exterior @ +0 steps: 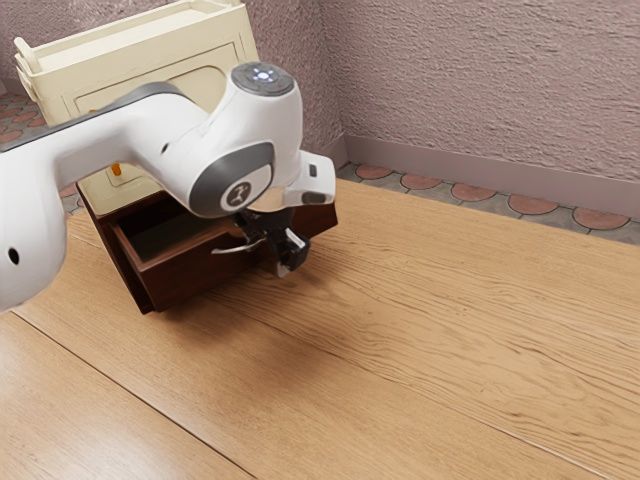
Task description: Pull the drawer handle with one arm to open the drawer
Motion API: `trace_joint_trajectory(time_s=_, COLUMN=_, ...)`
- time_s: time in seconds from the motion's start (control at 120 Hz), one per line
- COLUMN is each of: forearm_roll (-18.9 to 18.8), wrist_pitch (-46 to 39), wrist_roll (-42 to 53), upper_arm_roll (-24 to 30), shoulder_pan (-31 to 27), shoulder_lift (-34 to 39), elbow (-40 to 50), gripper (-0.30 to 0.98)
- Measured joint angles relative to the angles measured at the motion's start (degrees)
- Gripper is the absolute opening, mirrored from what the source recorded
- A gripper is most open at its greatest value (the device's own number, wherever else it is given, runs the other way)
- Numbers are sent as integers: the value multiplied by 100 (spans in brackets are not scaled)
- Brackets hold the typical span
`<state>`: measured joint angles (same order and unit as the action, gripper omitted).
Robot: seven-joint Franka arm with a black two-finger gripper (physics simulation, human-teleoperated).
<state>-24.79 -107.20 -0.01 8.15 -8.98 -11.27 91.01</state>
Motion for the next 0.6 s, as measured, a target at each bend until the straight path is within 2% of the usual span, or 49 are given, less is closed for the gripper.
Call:
trace_joint_trajectory(time_s=0.417, forearm_roll=0, wrist_pitch=-21, wrist_roll=-140, upper_arm_roll=3, shoulder_pan=165, shoulder_lift=152, elbow=100, gripper=35)
trace_joint_trajectory(time_s=0.6, forearm_roll=-12, wrist_pitch=-21, wrist_roll=-183, upper_arm_roll=2, shoulder_pan=166, shoulder_lift=214, elbow=98, gripper=38)
